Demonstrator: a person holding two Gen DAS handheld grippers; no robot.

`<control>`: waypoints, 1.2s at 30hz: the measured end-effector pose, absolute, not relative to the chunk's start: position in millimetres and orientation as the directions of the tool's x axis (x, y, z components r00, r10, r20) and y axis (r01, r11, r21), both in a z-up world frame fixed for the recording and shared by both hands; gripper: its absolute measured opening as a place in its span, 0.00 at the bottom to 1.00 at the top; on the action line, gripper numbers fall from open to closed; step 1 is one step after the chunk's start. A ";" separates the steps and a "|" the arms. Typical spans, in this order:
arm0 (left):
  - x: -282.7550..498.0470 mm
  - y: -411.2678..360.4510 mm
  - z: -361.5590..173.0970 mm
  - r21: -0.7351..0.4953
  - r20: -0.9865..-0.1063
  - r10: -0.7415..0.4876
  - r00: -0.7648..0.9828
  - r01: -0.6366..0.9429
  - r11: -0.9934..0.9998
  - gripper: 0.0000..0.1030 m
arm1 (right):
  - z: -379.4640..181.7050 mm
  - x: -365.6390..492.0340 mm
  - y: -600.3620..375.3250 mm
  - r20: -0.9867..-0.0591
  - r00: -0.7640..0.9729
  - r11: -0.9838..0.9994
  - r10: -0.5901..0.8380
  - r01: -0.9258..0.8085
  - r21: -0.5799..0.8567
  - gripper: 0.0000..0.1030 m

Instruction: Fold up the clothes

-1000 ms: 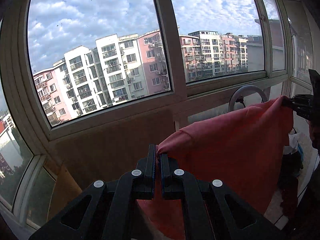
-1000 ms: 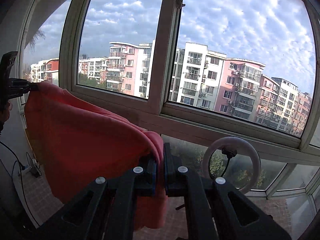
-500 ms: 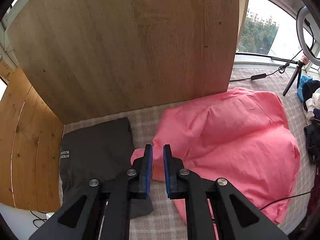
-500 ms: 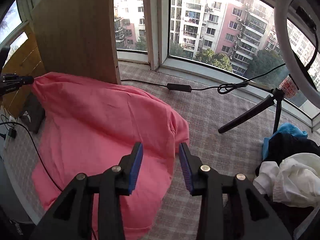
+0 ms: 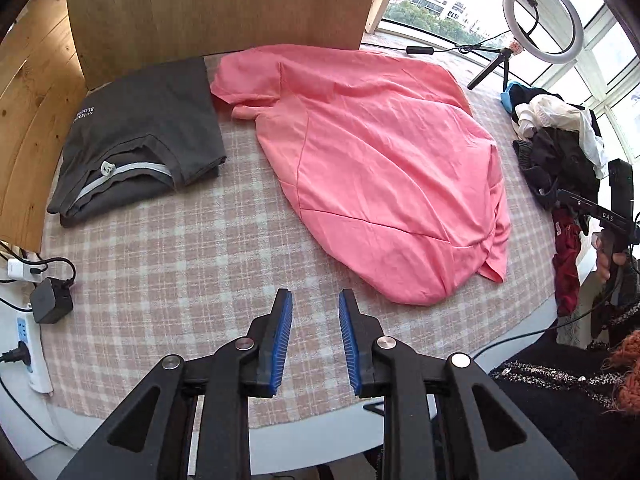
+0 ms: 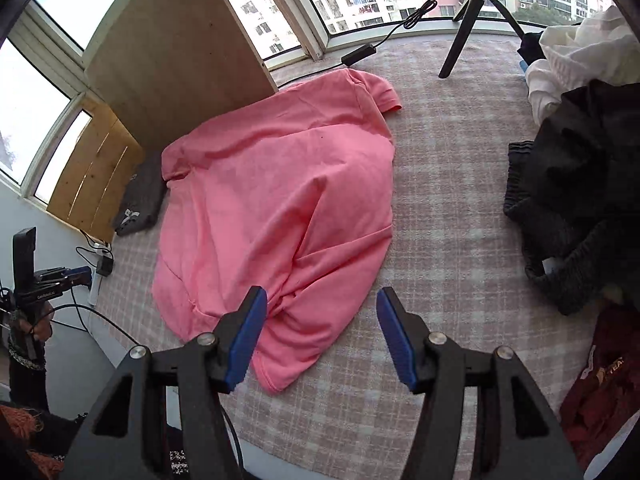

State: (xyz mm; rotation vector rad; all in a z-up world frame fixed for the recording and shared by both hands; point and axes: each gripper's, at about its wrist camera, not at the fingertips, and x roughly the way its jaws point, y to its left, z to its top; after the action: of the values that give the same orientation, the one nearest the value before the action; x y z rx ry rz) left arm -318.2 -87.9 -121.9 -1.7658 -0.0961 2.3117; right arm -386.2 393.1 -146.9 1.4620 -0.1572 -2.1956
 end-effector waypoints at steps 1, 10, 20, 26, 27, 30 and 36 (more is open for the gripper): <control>-319.0 -83.2 -125.6 -0.187 -0.945 0.221 -0.242 -0.158 -0.970 0.25 | -148.1 -385.5 390.0 -0.845 -0.301 -0.876 -0.441 0.351 0.332 0.59; -344.1 -2.7 -219.9 -0.291 -0.945 0.318 -0.075 -0.249 -0.924 0.35 | -241.4 -366.3 311.1 -0.932 -0.091 -0.843 -0.352 0.463 0.273 0.60; -338.2 -12.5 -185.8 -0.242 -0.947 0.286 -0.147 -0.262 -0.934 0.00 | -240.3 -354.9 305.4 -0.920 -0.123 -0.815 -0.372 0.518 0.260 0.02; -339.1 -53.0 -139.9 -0.220 -0.932 0.275 -0.235 -0.234 -0.947 0.00 | -170.8 -355.7 375.6 -0.828 -0.276 -0.842 -0.487 0.401 0.362 0.02; -341.4 -56.7 -143.9 -0.248 -0.930 0.296 -0.218 -0.223 -0.943 0.04 | -164.7 -356.9 382.6 -0.827 -0.303 -0.856 -0.474 0.379 0.351 0.02; -346.3 -36.7 -181.8 -0.278 -0.941 0.308 -0.141 -0.203 -0.939 0.46 | -167.2 -365.1 397.3 -0.853 -0.326 -0.896 -0.408 0.322 0.306 0.02; -355.5 -4.7 -237.2 -0.314 -0.943 0.328 -0.058 -0.171 -0.934 0.16 | -199.8 -369.5 397.0 -0.885 -0.290 -0.915 -0.363 0.289 0.281 0.02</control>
State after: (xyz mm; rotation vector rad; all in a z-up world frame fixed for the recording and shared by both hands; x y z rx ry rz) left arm -355.5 -4.7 -237.2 -1.8855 -0.1673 2.0573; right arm -369.5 397.0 -199.8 1.5625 -0.0932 -2.2397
